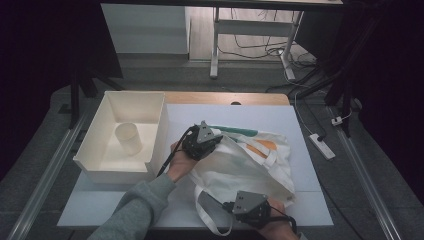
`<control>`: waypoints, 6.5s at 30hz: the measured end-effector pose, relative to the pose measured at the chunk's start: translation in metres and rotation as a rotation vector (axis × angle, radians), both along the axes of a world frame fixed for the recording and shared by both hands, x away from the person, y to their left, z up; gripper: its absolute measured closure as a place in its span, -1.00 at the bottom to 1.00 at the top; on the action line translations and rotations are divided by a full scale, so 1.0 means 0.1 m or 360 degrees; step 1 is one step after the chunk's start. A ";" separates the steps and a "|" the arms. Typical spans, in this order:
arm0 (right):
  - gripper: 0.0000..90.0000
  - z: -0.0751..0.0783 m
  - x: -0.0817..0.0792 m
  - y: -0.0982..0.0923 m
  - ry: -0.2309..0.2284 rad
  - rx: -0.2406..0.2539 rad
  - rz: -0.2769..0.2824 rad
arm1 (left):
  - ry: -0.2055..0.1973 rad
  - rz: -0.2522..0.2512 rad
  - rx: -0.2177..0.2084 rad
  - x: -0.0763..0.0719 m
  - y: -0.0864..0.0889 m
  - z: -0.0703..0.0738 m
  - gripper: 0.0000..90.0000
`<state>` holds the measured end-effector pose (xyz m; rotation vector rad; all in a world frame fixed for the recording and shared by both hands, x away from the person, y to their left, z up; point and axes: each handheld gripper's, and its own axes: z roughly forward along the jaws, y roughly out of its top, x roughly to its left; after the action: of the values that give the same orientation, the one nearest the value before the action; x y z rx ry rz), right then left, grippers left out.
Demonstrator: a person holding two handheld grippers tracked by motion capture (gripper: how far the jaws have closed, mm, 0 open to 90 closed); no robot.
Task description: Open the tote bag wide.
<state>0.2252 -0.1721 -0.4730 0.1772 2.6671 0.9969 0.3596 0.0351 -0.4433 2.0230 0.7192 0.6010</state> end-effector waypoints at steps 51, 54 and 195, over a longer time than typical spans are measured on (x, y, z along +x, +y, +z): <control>0.27 0.37 0.16 -0.48 -0.0048 0.0253 -0.0148 | 0.0164 0.0091 -0.0077 0.20 0.18 -0.06 0.81; 0.25 0.48 0.29 -0.53 -0.0120 0.0279 -0.0311 | 0.0164 0.0085 -0.0070 0.20 0.17 -0.06 0.81; 0.30 0.34 0.51 -0.75 0.0003 0.0134 -0.0757 | 0.0236 0.0152 0.0051 0.45 -0.03 -0.43 0.81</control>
<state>0.2762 -0.2475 -0.4389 0.7863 2.4080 0.9427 0.4044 0.0317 -0.4867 2.0880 0.9035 0.5239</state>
